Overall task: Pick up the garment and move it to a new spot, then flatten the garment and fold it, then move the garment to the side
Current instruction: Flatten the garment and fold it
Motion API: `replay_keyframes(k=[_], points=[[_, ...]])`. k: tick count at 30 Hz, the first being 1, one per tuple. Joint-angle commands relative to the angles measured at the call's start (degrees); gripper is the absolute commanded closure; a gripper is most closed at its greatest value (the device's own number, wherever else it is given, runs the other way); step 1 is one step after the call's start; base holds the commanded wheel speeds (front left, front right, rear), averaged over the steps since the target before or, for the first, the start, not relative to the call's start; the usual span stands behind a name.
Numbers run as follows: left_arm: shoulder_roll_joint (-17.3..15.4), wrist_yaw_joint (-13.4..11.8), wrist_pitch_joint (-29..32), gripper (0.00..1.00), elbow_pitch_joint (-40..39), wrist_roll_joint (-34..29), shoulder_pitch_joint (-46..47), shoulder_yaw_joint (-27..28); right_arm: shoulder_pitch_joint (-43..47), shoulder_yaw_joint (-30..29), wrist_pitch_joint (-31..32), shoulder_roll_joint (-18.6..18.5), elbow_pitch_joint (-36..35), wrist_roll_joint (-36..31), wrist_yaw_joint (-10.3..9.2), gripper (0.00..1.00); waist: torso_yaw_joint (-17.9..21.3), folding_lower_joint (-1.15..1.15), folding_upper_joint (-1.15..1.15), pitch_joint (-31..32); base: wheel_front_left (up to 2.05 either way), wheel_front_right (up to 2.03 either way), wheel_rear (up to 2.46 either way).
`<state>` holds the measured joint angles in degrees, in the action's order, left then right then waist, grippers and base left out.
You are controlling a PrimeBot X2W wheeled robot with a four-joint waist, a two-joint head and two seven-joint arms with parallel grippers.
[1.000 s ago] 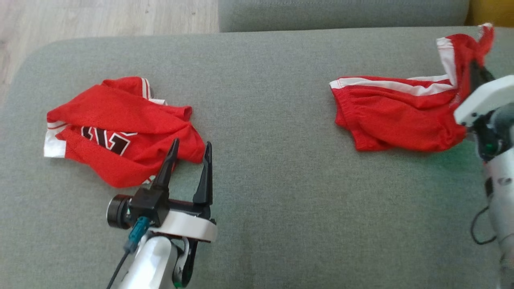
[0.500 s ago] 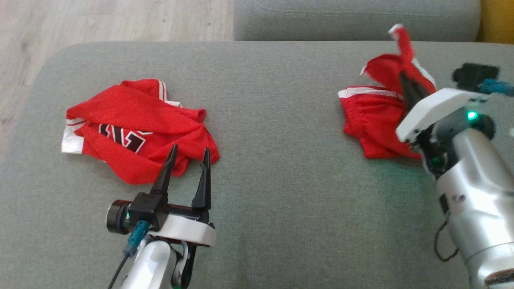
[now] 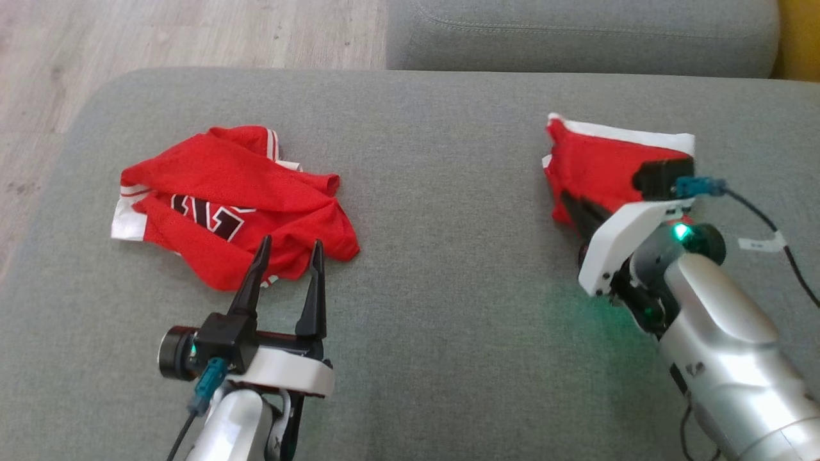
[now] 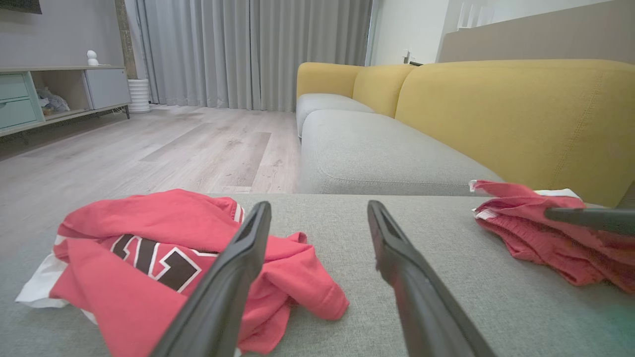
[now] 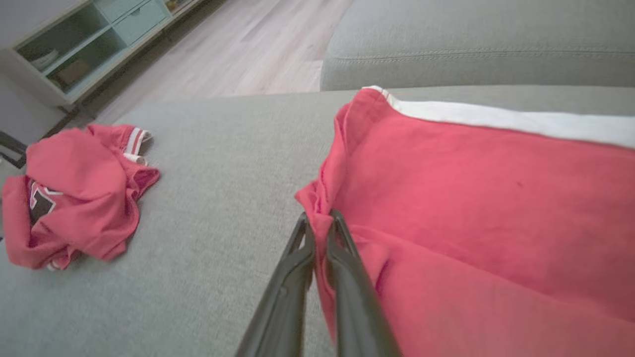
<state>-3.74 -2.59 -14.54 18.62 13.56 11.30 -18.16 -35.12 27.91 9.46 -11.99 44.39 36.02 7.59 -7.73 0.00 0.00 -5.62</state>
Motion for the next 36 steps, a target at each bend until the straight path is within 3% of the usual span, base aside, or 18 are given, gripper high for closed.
replay_keyframes(k=[1,3,4,5,15,19,24,29,32,36], points=[[-0.78,-0.44,-0.46,0.00,-1.80,-0.20,0.96,2.13,-0.39,2.19,-0.01,-0.84,-2.18,0.91,-0.10,1.00,0.23,0.00,0.00,-0.08,0.00,0.00,0.00],[-0.66,-0.38,-0.46,0.00,-1.70,-0.10,0.93,1.83,-0.47,4.68,-0.08,-2.02,-2.00,0.87,-0.10,1.00,0.49,0.00,0.00,-0.16,0.00,0.00,0.00],[-0.60,-0.39,-0.46,0.00,-1.66,-0.08,0.96,1.68,-0.66,5.79,-0.61,-2.61,-1.77,0.45,-0.10,0.45,0.67,0.00,0.00,-0.19,0.00,0.00,0.00],[-0.55,-0.42,-0.46,0.00,-1.66,-0.05,0.99,1.55,-0.87,6.63,-1.02,-2.93,-1.47,0.38,-0.10,0.00,0.90,0.00,0.00,-0.22,0.00,0.00,0.00],[-0.63,-0.37,-0.46,0.00,-2.46,0.83,1.37,2.17,-2.96,8.61,-7.49,-6.47,-4.14,2.49,-0.10,0.00,4.61,0.00,0.00,0.47,0.00,0.00,0.00],[-0.26,-0.05,-0.46,0.00,-4.79,2.78,1.44,4.12,-3.38,4.78,-14.19,-9.41,-4.51,-0.20,-0.10,0.00,6.60,0.00,0.00,1.01,0.00,0.00,0.00],[-0.19,0.25,-0.46,0.00,-6.21,2.60,1.26,5.81,-1.19,-4.35,-22.24,-9.66,-4.60,-5.06,-0.10,0.00,8.75,0.00,0.00,1.86,0.00,0.00,0.00],[0.05,0.69,-0.46,0.00,-6.56,2.28,0.18,6.72,6.05,-16.57,-24.26,-6.01,-9.37,-12.99,-0.10,0.00,10.19,0.00,0.00,2.64,0.00,0.00,0.00],[0.40,1.28,-0.46,0.00,-6.65,3.62,-0.87,7.60,13.05,-24.33,-24.41,-1.59,-14.77,-17.70,-0.10,0.00,10.41,0.00,0.00,2.89,0.00,0.00,0.00],[0.61,1.87,-0.46,0.00,-5.71,2.92,-2.32,7.64,21.60,-29.34,-24.44,4.44,-23.59,-24.10,-0.10,0.00,10.75,0.00,0.00,2.61,0.00,0.00,0.00]])
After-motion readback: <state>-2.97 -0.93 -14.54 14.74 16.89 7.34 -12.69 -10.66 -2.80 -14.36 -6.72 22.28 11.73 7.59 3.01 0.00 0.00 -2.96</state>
